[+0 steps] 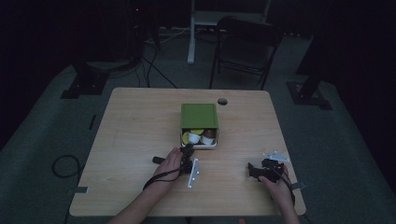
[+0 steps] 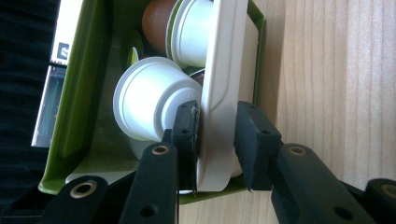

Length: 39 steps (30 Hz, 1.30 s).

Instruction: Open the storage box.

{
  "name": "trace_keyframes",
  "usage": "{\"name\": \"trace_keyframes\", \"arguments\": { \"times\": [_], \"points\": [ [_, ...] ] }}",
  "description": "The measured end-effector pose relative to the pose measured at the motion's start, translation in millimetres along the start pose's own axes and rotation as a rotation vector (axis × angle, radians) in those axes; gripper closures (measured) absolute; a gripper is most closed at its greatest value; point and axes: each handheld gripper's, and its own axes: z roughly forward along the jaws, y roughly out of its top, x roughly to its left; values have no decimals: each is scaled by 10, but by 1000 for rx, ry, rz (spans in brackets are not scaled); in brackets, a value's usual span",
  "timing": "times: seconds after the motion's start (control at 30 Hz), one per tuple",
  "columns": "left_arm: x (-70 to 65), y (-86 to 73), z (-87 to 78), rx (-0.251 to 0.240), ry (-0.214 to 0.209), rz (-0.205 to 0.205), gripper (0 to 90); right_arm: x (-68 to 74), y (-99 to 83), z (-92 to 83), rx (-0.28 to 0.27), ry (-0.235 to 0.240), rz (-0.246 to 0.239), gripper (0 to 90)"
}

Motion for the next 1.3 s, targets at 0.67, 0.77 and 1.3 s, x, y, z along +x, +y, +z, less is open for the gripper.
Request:
{"name": "trace_keyframes", "arguments": {
  "times": [0.67, 0.77, 1.3],
  "points": [
    [5, 70, -106, 0, -46, 13, 723, 0, 0, 0, 0, 0, 0, 110],
    [-11, 79, -132, -4, -44, 20, 723, 0, 0, 0, 0, 0, 0, 110],
    [-82, 147, -302, -8, -56, 32, 726, 0, 0, 0, 0, 0, 0, 110]
  ]
}}
